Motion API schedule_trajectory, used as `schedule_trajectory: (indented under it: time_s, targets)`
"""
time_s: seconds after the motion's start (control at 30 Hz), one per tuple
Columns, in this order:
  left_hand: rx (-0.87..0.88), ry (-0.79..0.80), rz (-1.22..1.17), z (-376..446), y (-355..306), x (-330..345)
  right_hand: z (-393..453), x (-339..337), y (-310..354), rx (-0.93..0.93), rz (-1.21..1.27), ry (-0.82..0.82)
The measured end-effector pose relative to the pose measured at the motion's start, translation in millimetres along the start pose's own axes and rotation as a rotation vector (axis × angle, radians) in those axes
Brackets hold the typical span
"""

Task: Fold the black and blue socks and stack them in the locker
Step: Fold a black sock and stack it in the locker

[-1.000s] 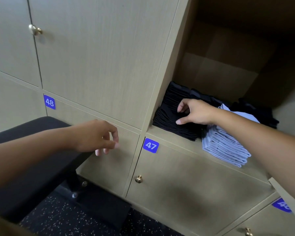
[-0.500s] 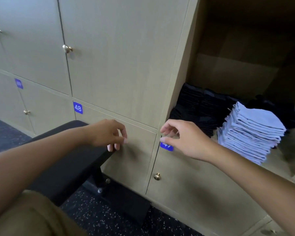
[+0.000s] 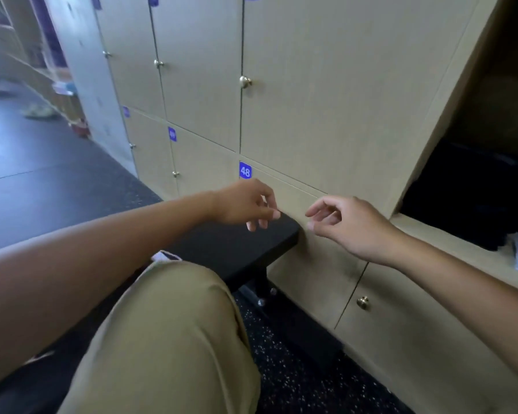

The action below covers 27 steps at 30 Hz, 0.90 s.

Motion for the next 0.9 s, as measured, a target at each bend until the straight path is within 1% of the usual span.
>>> schedule_trajectory:
  time_s: [0.17,0.33,0.43,0.53,0.63,0.73,0.8,0.9]
  targets:
    - [-0.076,-0.077,0.038,-44.5,46.7,-33.4,29.5,41.9,45.0,-0.097,0.016,0.092]
    - [-0.180,-0.109,0.071,-90.2,104.8,-61.8,53.9,93.0,84.7,-0.139,0.050,0.261]
    - [-0.247,-0.101,0.149,-118.3,139.9,-76.1,70.2,126.2,107.0,-0.173,0.060,0.369]
    - [-0.323,-0.049,0.210,-142.9,177.5,-83.1,82.6,163.0,126.1,-0.189,0.037,0.524]
    - [-0.427,0.069,0.210,-166.2,207.1,-77.5,85.6,199.7,138.7,-0.178,-0.051,0.695]
    - [-0.503,0.158,0.185,-186.5,228.9,-64.7,82.4,228.8,144.9,-0.169,-0.128,0.816]
    - [-0.489,0.139,0.196,-193.5,238.0,-59.3,78.9,243.5,142.6,-0.149,-0.122,0.857]
    - [-0.459,0.035,0.201,-196.8,245.6,-51.0,75.9,257.9,132.4,-0.127,-0.107,0.846]
Point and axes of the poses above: each hand's wrist, its own z-axis towards the middle knuckle, its own x-axis out of the palm, y = z × x, the point moved 9 cm from there along z, towards the middle knuckle, and after that the axes turned 12 degrees about -x, right-handed, at the moved point
